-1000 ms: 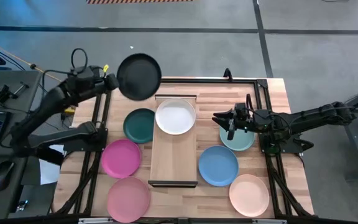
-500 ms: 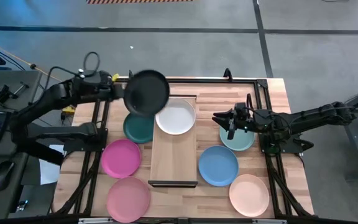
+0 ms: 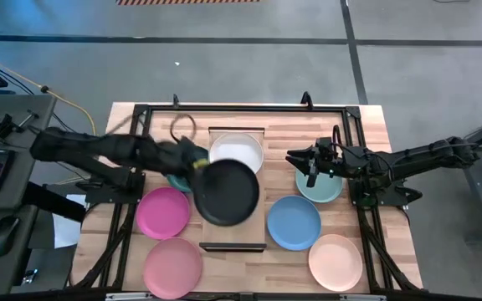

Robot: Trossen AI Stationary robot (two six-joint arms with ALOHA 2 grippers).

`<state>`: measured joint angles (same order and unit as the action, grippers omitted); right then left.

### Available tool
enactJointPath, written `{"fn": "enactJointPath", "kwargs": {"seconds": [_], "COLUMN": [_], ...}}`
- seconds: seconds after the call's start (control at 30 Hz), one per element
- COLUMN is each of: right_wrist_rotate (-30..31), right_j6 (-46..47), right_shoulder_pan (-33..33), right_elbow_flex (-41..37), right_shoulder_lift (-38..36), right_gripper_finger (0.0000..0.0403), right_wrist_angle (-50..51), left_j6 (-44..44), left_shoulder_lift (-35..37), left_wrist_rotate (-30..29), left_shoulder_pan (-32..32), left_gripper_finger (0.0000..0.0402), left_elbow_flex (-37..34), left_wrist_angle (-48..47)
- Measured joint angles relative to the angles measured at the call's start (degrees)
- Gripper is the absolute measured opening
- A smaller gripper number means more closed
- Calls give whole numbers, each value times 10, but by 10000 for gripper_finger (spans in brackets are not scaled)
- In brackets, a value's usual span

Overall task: Place and stack plates onto a shelf
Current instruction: Put the black plate on the shelf

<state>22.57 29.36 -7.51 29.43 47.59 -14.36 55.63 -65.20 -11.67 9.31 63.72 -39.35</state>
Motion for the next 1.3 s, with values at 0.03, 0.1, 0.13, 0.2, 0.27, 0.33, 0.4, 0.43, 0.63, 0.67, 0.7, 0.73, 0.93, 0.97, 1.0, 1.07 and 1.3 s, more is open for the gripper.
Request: {"fn": "enactJointPath", "kwargs": {"seconds": [0.03,0.1,0.13,0.2,0.27,0.33,0.4,0.43,0.63,0.67,0.7,0.73,0.93,0.97,1.0,1.07,1.3], "right_wrist_rotate": [0,0,-1,-9,-16,-16,-16,-16,-16,-16,-16,-16,-16,-16,-16,-16,-14], "right_j6": [0,0,0,0,0,2,2,2,0,0,0,0,0,0,0,0,2], "right_shoulder_pan": [0,0,0,0,0,0,0,0,0,0,0,0,0,0,0,0,0], "right_elbow_flex": [0,0,0,0,0,0,0,0,0,0,0,0,0,0,0,0,0], "right_shoulder_lift": [0,0,0,0,0,0,0,0,0,0,0,0,0,0,0,0,0], "right_gripper_finger": [110,110,110,110,110,110,110,110,110,110,110,110,110,110,110,110,110], "right_wrist_angle": [2,6,7,15,21,24,26,26,28,28,29,30,31,31,31,31,31], "left_j6": [12,43,64,113,162,202,242,262,356,363,367,369,369,368,368,366,351], "left_shoulder_lift": [-11,-30,-37,-50,-61,-70,-78,-84,-116,-119,-122,-126,-128,-128,-128,-128,-128], "left_wrist_rotate": [-8,-21,-27,-38,-47,-52,-54,-54,-58,-60,-65,-71,-82,-84,-84,-84,-81], "left_shoulder_pan": [9,25,33,50,69,87,104,112,149,151,153,153,153,153,153,154,154], "left_gripper_finger": [1,1,1,1,1,1,1,1,1,1,1,1,3,6,10,19,42], "left_elbow_flex": [0,0,0,0,0,0,0,0,0,0,0,1,0,0,0,0,0], "left_wrist_angle": [0,1,0,0,-3,-3,-11,-15,-39,-41,-42,-42,-53,-59,-63,-62,-57]}}
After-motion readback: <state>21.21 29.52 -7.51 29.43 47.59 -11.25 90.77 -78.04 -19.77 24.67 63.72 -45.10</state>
